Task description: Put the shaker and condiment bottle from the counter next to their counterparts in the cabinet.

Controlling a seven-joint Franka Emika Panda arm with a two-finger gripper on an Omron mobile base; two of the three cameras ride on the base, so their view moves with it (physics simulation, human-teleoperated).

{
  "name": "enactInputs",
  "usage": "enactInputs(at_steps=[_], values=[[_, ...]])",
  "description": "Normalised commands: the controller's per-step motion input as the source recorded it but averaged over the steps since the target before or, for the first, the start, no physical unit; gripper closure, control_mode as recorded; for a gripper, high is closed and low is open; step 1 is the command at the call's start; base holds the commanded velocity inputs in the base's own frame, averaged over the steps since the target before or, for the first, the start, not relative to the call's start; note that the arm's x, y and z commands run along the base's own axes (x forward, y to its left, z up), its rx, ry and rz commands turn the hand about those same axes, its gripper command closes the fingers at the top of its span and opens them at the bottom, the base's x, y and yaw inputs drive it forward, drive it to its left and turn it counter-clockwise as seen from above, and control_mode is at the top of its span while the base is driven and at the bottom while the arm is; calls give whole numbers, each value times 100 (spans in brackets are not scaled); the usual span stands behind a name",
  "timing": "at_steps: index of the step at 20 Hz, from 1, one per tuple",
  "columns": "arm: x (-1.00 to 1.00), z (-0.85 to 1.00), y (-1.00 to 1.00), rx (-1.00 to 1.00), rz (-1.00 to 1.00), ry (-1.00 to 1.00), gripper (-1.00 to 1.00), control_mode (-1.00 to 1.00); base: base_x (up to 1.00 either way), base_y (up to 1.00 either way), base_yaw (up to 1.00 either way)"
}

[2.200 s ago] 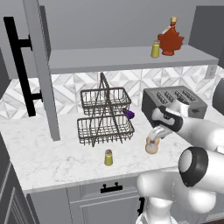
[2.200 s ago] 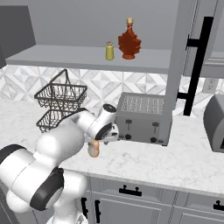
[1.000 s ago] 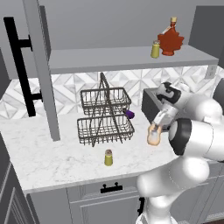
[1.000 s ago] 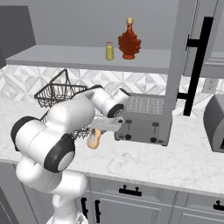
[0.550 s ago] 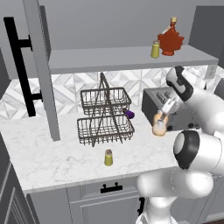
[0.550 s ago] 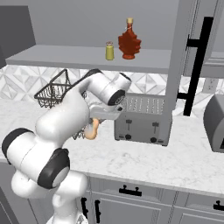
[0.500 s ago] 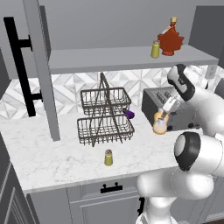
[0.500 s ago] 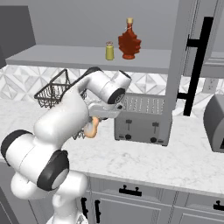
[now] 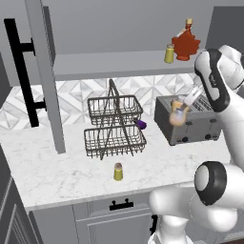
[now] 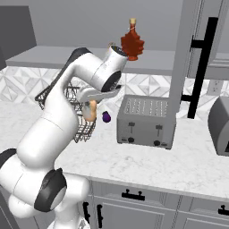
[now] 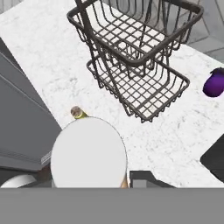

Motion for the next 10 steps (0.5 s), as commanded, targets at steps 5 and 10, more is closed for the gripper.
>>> enactInputs(at_steps=[5, 10], values=[[-12, 66, 18, -14, 0, -23, 100, -100, 0, 0, 0], [-15, 35, 29, -14, 7, -14, 100, -100, 0, 0, 0]])
